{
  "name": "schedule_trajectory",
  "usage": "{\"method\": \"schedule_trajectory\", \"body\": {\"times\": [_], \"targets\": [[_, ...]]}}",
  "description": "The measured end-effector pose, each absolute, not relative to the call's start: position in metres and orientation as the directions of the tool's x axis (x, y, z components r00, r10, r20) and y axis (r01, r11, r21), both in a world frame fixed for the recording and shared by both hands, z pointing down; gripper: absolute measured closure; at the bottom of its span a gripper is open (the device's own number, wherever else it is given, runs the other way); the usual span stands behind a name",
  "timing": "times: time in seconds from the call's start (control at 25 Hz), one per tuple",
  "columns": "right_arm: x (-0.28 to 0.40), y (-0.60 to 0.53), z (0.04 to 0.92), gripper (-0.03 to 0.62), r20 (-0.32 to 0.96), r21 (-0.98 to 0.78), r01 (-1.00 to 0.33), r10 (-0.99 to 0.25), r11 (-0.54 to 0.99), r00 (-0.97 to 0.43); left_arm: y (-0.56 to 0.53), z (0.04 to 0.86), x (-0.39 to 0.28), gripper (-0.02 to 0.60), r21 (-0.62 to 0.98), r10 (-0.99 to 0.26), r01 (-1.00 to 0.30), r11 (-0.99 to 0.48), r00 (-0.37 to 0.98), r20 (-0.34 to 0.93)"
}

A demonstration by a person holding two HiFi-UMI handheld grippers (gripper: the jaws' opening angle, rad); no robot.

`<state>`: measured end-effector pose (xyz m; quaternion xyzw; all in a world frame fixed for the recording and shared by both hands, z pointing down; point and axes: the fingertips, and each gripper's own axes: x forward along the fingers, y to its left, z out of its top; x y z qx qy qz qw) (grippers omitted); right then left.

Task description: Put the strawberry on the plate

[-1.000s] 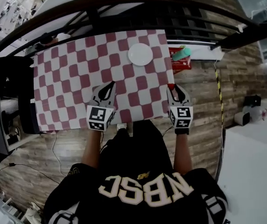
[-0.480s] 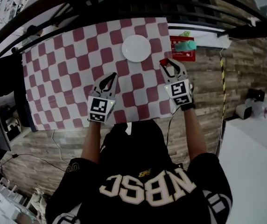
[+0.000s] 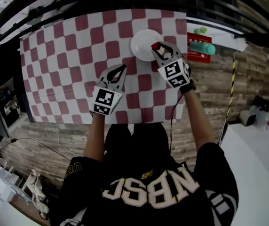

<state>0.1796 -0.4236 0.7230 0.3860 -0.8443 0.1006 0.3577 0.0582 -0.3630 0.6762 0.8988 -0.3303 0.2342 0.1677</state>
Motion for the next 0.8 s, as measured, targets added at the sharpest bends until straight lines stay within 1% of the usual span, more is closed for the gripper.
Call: {"method": "schedule_trajectory", "body": {"times": [0.4, 0.6, 0.72, 0.8], "targets": [[0.147, -0.432, 0.767, 0.451, 0.744, 0.026, -0.704, -0.484, 0.710, -0.460, -0.356, 0.704, 0.065, 0.566, 0.170, -0.478, -0.666, -0.726, 0.667, 0.571], [0.149, -0.429, 0.780, 0.447, 0.784, -0.006, -0.730, -0.450, 0.683, -0.427, -0.352, 0.699, 0.068, 0.566, 0.182, -0.479, -0.665, -0.725, 0.675, 0.561], [0.156, -0.430, 0.776, 0.366, 0.796, 0.008, -0.745, -0.455, 0.667, -0.399, -0.350, 0.696, 0.064, 0.566, 0.180, -0.477, -0.660, -0.729, 0.679, 0.558], [0.157, -0.425, 0.770, 0.356, 0.798, 0.012, -0.752, -0.460, 0.659, -0.389, -0.347, 0.690, 0.059, 0.566, 0.179, -0.480, -0.661, -0.729, 0.680, 0.555]]}}
